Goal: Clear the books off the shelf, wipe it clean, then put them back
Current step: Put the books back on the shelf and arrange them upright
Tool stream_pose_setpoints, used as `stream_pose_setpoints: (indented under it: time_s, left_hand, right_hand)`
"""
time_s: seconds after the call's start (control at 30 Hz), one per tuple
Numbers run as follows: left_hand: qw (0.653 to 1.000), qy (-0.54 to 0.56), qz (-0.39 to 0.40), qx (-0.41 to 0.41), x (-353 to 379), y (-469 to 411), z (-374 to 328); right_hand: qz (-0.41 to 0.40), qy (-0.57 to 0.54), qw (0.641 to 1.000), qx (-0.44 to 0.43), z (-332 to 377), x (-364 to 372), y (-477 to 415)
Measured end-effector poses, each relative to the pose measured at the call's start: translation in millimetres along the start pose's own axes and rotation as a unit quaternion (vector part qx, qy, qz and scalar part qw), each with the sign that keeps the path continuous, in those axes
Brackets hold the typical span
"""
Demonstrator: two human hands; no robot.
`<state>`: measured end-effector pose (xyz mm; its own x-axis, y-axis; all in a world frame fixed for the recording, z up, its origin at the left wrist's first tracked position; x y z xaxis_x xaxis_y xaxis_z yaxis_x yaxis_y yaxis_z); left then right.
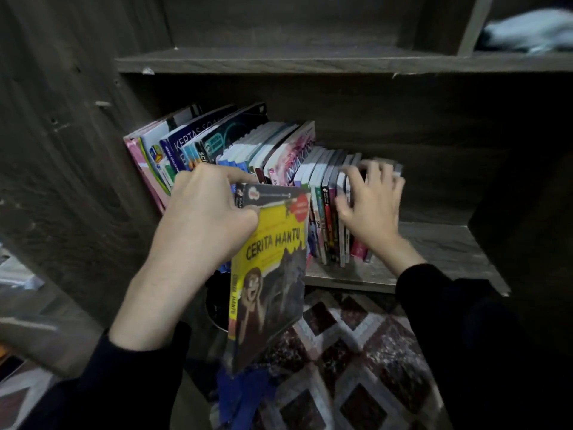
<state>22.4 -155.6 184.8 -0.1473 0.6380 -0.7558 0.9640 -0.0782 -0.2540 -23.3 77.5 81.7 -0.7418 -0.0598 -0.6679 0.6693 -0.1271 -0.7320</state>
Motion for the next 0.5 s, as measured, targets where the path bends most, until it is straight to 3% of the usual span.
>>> stream_pose_setpoints:
  time_s: [0.1, 0.17, 0.27, 0.5]
  left_hand:
    - [1.000, 0.013, 0.013, 0.006, 10, 1, -4]
    - [0.999, 0.024, 0.022, 0.004, 15, 1, -4]
    - [0.999, 0.042, 0.024, 0.006, 20, 0, -7]
    - [0.994, 0.098, -0.008, 0.045, 20, -9, -30]
  right_hand:
    - [0.229, 0.091, 0.969, -0.005, -28, 14, -18]
    - [0.313, 0.066, 0.947, 0.000, -36, 22, -19]
    - [0.321, -0.015, 0.947, 0.022, -39, 23, -14]
    - [0.265, -0.087, 0.959, 0.042, -61, 12, 1]
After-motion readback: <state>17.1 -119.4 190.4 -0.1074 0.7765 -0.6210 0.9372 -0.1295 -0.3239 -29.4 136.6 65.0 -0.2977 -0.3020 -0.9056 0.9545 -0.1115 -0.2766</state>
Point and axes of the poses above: each hand's wrist, its own y-axis away from the middle knuckle, its own x-axis out of the palm, z = x × y, the point moved 2 cm from there along -y, towards the middle knuckle, and after that the axes turned 5 degrees about -x, right-handed, at the moved point
